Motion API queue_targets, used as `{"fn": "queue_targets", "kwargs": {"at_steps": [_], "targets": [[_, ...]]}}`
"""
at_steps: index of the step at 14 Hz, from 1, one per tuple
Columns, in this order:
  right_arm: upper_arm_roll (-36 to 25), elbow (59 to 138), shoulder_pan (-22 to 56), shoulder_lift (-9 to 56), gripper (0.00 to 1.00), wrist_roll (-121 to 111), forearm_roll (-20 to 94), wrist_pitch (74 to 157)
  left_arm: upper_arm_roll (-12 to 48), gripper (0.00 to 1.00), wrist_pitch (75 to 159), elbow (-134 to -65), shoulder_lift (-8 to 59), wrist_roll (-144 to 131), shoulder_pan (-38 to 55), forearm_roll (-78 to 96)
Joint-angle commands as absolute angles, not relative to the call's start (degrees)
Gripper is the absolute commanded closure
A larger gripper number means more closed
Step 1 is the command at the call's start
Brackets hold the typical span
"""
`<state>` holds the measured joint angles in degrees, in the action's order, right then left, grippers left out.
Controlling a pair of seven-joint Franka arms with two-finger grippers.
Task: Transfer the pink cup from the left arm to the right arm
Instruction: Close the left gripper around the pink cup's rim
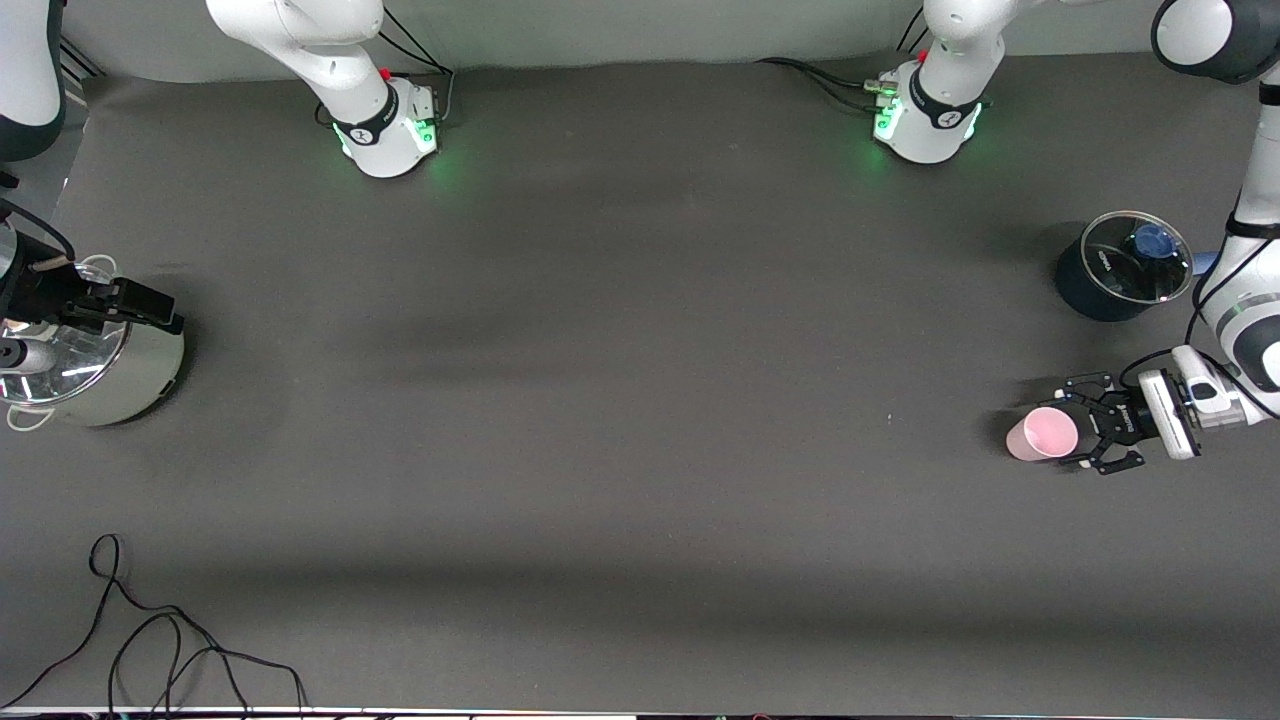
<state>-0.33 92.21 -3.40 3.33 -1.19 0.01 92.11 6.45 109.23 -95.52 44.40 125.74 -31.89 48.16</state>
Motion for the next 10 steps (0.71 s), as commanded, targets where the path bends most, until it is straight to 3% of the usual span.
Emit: {"fn": "queue_targets", "kwargs": {"at_steps": [1,8,9,10], "targets": [[-0.9,91.1,-2.7,3.8,0.0,-2.1,-0.4,91.2,6.9,0.01,108.4,-95.8,44.8,128.8,-31.6,50.3],[-0.9,91.0,-2.7,3.8,0.0,-2.1,-0.4,91.2,8.4,0.04,108.5,-95.7,46.9,130.0,-32.2,51.7],[-0.9,91.0,-2.7,3.8,0.0,-2.1,-0.3,91.2,8.4,0.14,108.5,-95.7,46.9,130.4,-32.2,51.7],[-0.9,91.1,-2.7,3.8,0.0,-2.1,-0.3,91.2,8.7,0.43,108.5,-95.6,46.9,131.2,-32.1,51.8]]}}
